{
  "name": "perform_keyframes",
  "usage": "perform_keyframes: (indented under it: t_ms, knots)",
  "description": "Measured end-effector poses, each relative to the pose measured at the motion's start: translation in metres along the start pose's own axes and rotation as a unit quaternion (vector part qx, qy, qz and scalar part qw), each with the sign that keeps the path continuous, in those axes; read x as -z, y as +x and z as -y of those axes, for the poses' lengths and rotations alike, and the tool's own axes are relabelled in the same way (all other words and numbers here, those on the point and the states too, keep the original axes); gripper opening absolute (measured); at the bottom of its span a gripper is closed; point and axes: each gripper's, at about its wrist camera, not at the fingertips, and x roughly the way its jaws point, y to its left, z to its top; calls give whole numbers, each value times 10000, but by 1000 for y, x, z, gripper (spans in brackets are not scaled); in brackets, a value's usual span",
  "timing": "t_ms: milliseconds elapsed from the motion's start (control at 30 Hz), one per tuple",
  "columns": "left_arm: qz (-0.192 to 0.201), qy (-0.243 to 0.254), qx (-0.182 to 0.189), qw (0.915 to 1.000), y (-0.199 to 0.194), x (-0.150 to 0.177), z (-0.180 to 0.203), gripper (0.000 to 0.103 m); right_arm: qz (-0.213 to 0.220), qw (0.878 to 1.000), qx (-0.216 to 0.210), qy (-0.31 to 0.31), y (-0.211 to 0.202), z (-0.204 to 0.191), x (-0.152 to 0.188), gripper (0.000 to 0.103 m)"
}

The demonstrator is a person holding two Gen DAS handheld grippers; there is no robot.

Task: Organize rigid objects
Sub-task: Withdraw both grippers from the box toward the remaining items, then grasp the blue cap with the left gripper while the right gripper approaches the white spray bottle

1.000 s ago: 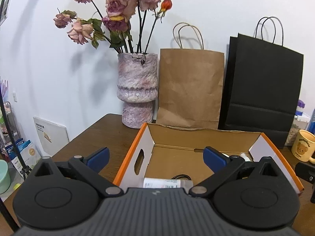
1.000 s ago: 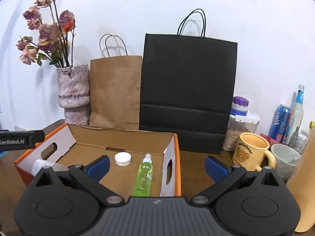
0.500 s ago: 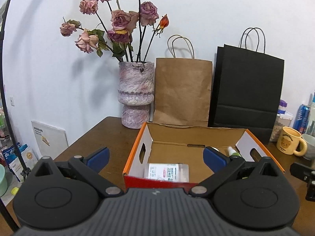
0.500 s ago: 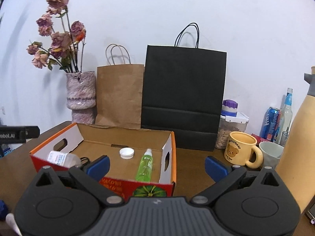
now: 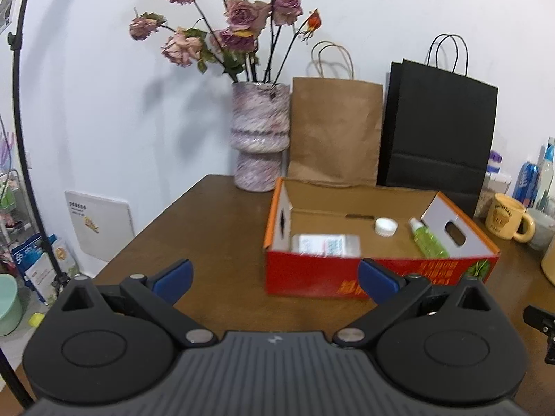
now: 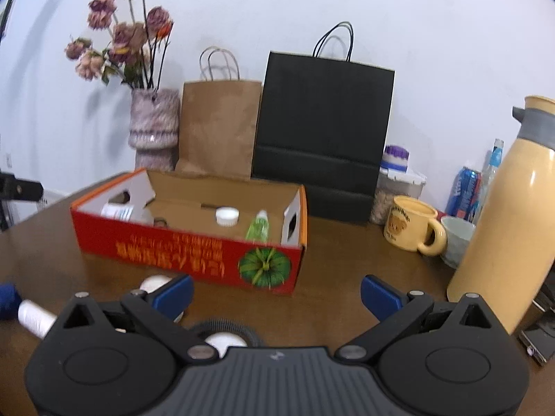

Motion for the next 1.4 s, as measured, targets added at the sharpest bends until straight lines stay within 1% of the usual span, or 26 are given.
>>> perform_keyframes:
  t_ms: [200, 367, 533, 733, 967, 1233, 1333, 1400]
  knots:
    - [-79, 109, -101, 9999, -19, 16, -18, 103, -224, 9997, -90, -65, -16, -6, 23, 103]
    - [-214, 181, -113, 9995, -32, 31, -30, 103, -380, 9990, -215, -114, -29, -13, 40, 103]
    - [-367, 207, -185, 9989, -37, 46, -40, 103, -498, 9981, -285, -222, -41, -18, 52, 103]
    - [-497, 236, -249, 9982, -43, 59, -51, 103, -623, 9972, -363, -200, -49, -21, 62, 103]
    - [-574, 288, -367, 9973, -50, 69, -69, 103, -781, 9958, -420, -210, -45, -26, 69, 103]
    - [-884, 344, -458, 9944, -44, 83, -91, 103, -880, 9949, -437, -241, -37, -36, 72, 103]
    - [-989, 346, -452, 9935, -39, 86, -95, 103, -903, 9948, -415, -227, -33, -39, 72, 103]
    - [-1035, 350, -382, 9933, -35, 86, -95, 103, -909, 9948, -398, -219, -31, -41, 72, 103]
